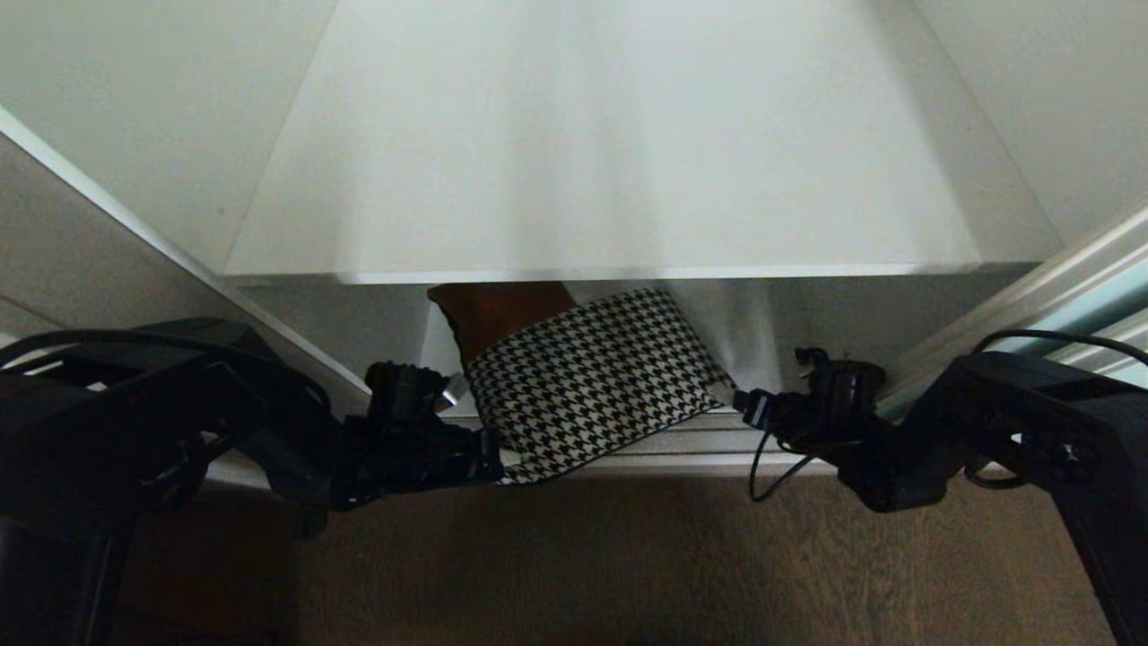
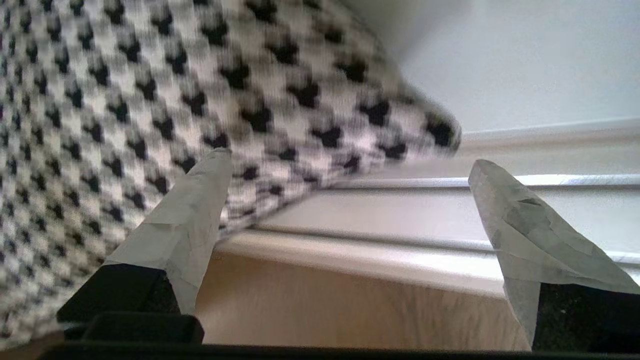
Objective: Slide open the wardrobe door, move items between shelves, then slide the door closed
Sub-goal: Place the pillow on the higher shelf
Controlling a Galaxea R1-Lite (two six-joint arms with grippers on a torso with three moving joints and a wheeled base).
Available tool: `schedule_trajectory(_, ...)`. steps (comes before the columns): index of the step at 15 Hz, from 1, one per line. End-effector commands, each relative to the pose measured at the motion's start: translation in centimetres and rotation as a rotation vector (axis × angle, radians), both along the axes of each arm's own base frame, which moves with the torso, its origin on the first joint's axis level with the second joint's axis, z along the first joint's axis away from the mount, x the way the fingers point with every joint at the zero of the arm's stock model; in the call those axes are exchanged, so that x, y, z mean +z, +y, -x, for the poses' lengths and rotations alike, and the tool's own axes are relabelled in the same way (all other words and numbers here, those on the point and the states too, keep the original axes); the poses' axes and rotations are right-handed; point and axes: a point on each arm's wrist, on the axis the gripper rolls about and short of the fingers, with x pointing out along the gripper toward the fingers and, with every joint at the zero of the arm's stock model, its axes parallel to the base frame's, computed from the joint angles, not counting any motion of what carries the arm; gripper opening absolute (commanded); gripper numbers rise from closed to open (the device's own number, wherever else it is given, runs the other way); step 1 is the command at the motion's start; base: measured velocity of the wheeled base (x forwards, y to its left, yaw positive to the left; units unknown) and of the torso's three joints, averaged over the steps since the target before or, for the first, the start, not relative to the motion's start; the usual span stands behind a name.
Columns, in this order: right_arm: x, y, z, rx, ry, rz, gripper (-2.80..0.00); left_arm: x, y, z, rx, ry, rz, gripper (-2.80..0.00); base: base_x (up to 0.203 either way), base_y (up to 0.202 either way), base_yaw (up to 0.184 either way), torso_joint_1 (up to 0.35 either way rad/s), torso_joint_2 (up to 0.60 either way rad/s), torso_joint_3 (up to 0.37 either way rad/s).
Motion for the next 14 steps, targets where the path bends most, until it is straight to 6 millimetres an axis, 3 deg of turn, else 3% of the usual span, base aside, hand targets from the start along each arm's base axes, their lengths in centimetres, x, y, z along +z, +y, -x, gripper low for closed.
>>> schedule_trajectory(1,-0.2,-0.2,0.9,0.02,-0.003,-0.01,0.0,-0.2,-0.1,0.0,-0.002,0.003,0.003,-2.8,0.0,0.0,0.0,0.0,0.0,0.0)
schedule_trajectory(11,-3.1,0.8,-2.4,0.021,-0.002,-0.01,0.0,-0.2,0.0,0.1,-0.004,0.001,0.002,-2.8,0.0,0.0,0.0,0.0,0.0,0.0)
schedule_trajectory(14,-3.1,0.9,-2.9,0.022,-0.005,-0.012,0.0,-0.2,0.0,0.1,-0.005,0.001,0.001,-2.8,0.0,0.0,0.0,0.0,0.0,0.0)
